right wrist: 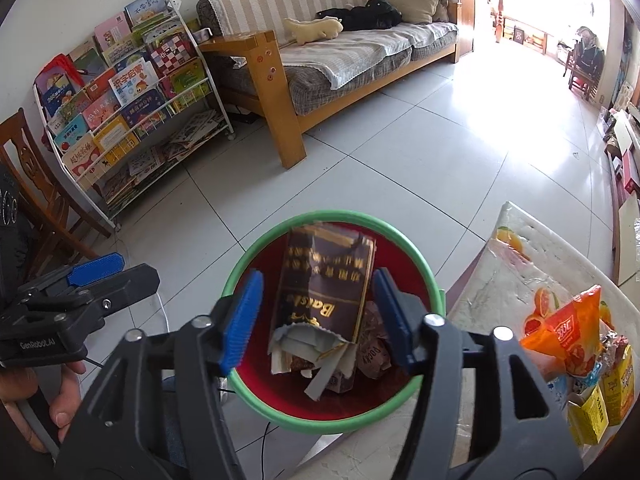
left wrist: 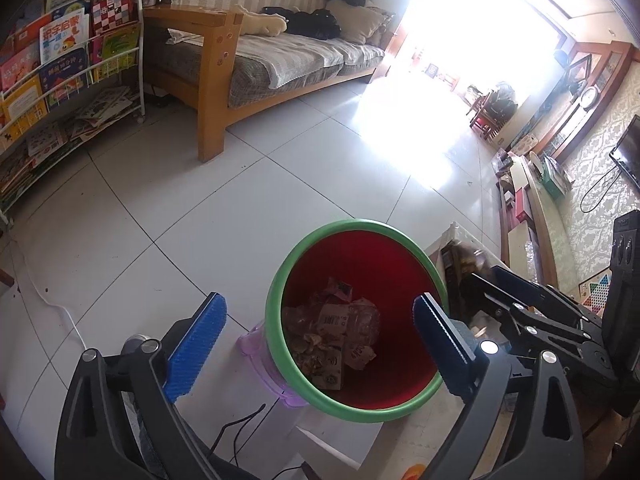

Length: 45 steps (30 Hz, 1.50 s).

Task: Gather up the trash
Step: 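Open the left gripper to drop the bottle into the bin while the right drops the carton, then move both grippers back over the table toward the milk carton and yellow box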

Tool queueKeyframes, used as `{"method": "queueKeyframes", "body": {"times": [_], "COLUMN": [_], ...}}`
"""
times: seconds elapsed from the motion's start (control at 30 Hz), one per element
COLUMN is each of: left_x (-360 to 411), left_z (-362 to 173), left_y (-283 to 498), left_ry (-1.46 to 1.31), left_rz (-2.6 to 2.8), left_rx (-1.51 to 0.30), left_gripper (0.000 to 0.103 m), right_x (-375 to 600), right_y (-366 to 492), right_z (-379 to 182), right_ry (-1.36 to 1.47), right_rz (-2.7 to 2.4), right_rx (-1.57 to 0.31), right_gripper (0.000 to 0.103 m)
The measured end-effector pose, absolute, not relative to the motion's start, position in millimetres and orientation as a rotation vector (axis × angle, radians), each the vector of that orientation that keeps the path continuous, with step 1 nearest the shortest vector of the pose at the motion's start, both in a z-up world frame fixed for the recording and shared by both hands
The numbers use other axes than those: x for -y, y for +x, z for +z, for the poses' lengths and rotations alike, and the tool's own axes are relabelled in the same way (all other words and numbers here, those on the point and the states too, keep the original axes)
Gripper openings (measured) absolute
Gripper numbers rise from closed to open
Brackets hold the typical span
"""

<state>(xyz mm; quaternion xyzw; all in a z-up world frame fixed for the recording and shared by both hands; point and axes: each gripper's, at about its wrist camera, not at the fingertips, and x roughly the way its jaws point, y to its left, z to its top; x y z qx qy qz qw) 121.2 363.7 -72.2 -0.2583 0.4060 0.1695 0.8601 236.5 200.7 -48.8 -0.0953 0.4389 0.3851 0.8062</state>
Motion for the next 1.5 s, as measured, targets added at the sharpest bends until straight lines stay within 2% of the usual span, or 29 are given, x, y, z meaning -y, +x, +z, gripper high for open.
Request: {"method": "queueKeyframes", "body": {"times": [0.07, 0.27, 0.57, 1.03, 1.5], "left_x": [-368, -364, -305, -127, -35], "left_z": [-74, -76, -66, -77, -133], "left_y": [119, 117, 137, 185, 248], "left_ry": [-0.554, -0.567, -0.49, -0.366, -0.484], "left_rz": [0.368, 0.371, 0.246, -0.056, -0.026], "left_rx": [-0.852, -0.856, -0.877, -1.0, -1.14], "left_gripper": [0.092, 0.094, 0.095, 0.095, 0.095], "right_x": [-199, -182, -94, 123, 200], "right_y": [235, 234, 233, 241, 253], "right_z": [-47, -39, -31, -53, -82], "right_ry": [-0.198, -0.175, -0.147, -0.033, -0.071], "right_rz": [0.816, 0.778, 0.636, 0.306, 0.361], "right_rx": [-0.927, -0.913, -0.887, -0.941, -0.969], "right_gripper": [0.086, 0.098, 0.098, 0.098, 0.098]}}
